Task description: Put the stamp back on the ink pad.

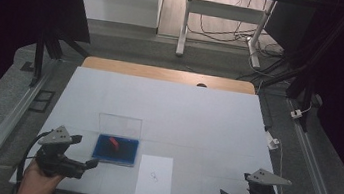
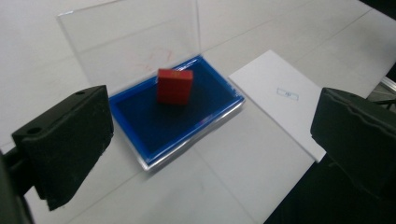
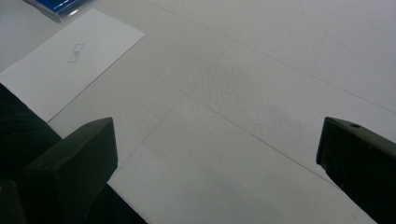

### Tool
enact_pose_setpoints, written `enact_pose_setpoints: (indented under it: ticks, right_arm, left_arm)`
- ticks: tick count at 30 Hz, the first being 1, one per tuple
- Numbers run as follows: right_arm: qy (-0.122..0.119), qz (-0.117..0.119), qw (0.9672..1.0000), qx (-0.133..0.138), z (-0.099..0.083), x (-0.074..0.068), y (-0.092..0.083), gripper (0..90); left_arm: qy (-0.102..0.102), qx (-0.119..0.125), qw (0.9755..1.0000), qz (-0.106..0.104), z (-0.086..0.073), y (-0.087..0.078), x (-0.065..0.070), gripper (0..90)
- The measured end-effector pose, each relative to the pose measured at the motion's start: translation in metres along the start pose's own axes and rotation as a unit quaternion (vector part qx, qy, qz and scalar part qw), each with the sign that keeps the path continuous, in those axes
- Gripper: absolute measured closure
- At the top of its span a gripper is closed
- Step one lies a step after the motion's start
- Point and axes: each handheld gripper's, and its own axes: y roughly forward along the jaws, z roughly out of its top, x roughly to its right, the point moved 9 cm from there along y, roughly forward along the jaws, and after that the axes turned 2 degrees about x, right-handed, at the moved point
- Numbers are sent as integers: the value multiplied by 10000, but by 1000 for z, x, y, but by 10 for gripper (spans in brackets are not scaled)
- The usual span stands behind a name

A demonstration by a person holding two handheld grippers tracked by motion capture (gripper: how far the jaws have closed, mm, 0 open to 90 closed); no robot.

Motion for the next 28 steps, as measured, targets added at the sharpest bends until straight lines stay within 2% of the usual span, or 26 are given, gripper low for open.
enact_pose_setpoints:
  ticks: [7, 16, 19, 23, 28]
  right_arm:
    - [-23, 6, 10000, -14, 0, 0, 0, 0]
    - [6, 10, 10000, -18, 0, 0, 1, 0]
    - [-7, 6, 10000, -17, 0, 0, 1, 0]
    - [-11, -20, 10000, -36, 0, 0, 1, 0]
    - [-18, -30, 10000, -58, -1, 0, 1, 0]
  left_arm:
    - [-139, -78, 9998, 94, -20, -11, -6, 0]
    - [-260, -426, 9981, 348, -44, -18, -15, 0]
    - [-283, -450, 9979, 377, -47, -20, -15, 0]
    - [-378, -693, 9960, 411, -52, -20, -16, 0]
    - [-454, -715, 9957, 367, -52, -19, -17, 0]
